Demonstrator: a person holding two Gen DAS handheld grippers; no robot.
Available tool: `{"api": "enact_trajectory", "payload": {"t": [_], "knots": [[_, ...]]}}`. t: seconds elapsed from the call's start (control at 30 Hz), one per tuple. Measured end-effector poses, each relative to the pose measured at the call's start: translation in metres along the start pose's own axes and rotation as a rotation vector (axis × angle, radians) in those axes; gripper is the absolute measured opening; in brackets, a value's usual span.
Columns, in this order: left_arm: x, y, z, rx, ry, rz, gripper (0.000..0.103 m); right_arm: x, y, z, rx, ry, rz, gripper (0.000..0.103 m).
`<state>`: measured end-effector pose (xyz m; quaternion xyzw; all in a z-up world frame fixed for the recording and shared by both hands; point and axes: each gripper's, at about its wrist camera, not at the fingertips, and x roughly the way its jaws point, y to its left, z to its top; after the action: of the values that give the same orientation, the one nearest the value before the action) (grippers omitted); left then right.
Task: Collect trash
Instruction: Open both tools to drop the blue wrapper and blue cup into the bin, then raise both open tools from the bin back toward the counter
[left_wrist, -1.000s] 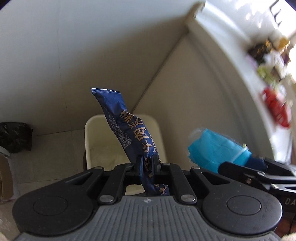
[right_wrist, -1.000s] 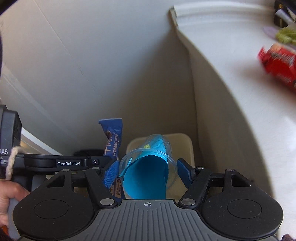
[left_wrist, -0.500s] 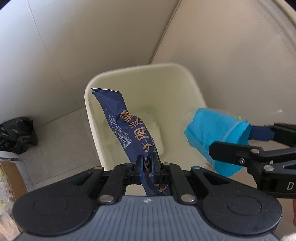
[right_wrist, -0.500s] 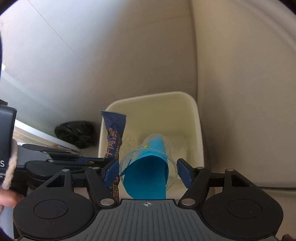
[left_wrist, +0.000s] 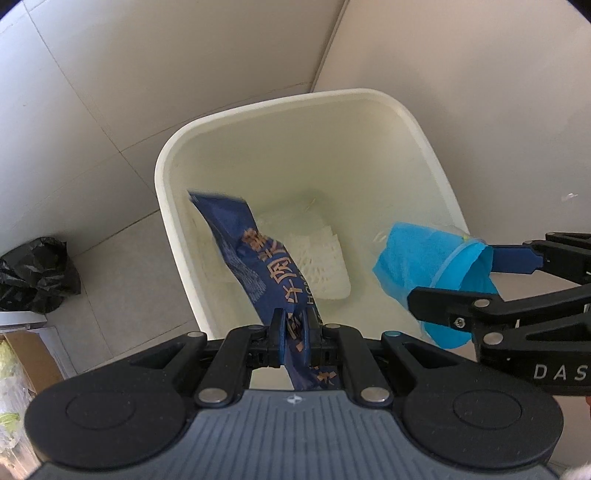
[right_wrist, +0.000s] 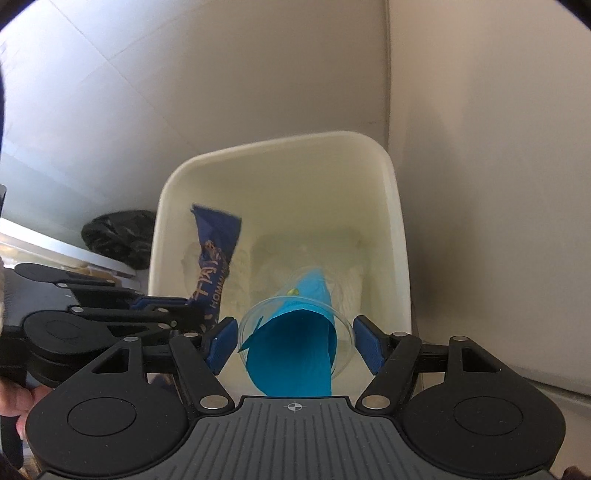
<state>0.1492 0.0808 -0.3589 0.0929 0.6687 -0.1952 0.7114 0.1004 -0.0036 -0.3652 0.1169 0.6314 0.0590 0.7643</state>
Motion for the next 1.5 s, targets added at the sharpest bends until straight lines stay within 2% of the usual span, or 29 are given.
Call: {"api": "enact_trajectory", "payload": {"t": [0.23, 0.27, 0.37, 0.4, 0.5, 0.6, 0.9, 1.5], "knots": [[0.010, 0.011, 0.004, 0.021, -0.004, 0.004, 0.009, 0.012, -0.003, 0.006, 0.025, 0.003, -0.002, 0.071], [0.010, 0.011, 0.005, 0.024, -0.008, 0.005, 0.010, 0.000, -0.011, 0.010, 0.027, 0.003, 0.000, 0.071], [0.008, 0.010, 0.004, 0.025, -0.015, 0.007, 0.019, -0.006, -0.013, 0.012, 0.034, 0.003, 0.002, 0.072], [0.007, 0.010, 0.004, 0.024, -0.018, 0.006, 0.023, -0.005, -0.013, 0.012, 0.039, 0.006, 0.001, 0.073], [0.004, 0.012, 0.004, 0.025, -0.027, -0.001, 0.025, -0.008, -0.016, 0.015, 0.056, 0.008, 0.006, 0.082], [0.005, 0.015, 0.003, 0.032, -0.023, -0.001, 0.034, -0.010, -0.018, 0.017, 0.066, 0.011, 0.005, 0.086], [-0.010, 0.018, 0.001, 0.028, -0.053, -0.021, 0.053, -0.019, -0.023, 0.015, 0.071, -0.003, -0.002, 0.088], [-0.082, 0.021, -0.006, 0.014, -0.199, -0.056, 0.079, -0.119, -0.004, 0.019, -0.035, -0.144, -0.012, 0.088]]}}
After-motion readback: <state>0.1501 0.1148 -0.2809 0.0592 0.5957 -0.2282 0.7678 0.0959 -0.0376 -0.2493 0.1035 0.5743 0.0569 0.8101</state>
